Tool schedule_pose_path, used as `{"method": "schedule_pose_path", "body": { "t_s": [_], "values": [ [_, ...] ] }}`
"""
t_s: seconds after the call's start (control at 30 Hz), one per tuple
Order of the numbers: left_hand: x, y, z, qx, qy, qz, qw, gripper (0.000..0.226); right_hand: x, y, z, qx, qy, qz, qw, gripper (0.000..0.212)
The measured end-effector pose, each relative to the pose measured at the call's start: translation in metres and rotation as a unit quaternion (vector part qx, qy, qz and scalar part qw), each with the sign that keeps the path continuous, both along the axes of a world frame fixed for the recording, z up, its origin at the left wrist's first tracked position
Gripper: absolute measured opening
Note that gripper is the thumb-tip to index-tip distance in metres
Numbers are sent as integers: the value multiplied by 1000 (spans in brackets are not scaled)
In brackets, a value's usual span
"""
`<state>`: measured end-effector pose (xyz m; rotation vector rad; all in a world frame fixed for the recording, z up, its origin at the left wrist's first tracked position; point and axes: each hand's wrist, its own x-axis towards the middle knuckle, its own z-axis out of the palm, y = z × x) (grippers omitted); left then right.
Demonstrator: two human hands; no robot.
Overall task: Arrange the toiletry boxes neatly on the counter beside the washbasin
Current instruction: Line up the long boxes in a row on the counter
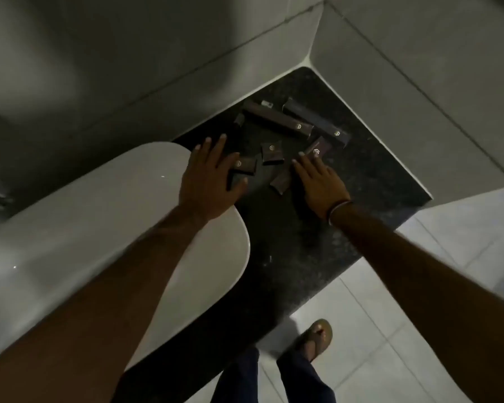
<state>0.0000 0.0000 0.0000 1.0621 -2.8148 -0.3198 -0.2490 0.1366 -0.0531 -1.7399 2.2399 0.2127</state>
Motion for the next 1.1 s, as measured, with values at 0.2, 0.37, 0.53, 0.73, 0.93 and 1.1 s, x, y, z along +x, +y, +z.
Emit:
{"method": "schedule_pose_path", "body": {
  "t_s": [0.2,0.37,0.53,0.73,0.93,1.1],
  "values": [
    [1,2,-3,10,34,12,999,51,1,-15,0,8,70,22,997,61],
    [1,2,-4,9,55,19,998,47,33,25,11,-2,-48,-124,991,56],
    [1,5,-8,-19,66,22,997,38,88,84,5,-53,-92,-167,980,54],
    [0,7,-12,-44,97,27,994,34,122,114,-16,-71,-95,-166,979,55],
    [1,7,-13,-44,100,26,994,34,131,118,-19,-70,-99,-184,975,57],
    [0,6,-16,-44,125,33,991,43,128,110,-11,-76,-108,-218,967,75]
  ]
}}
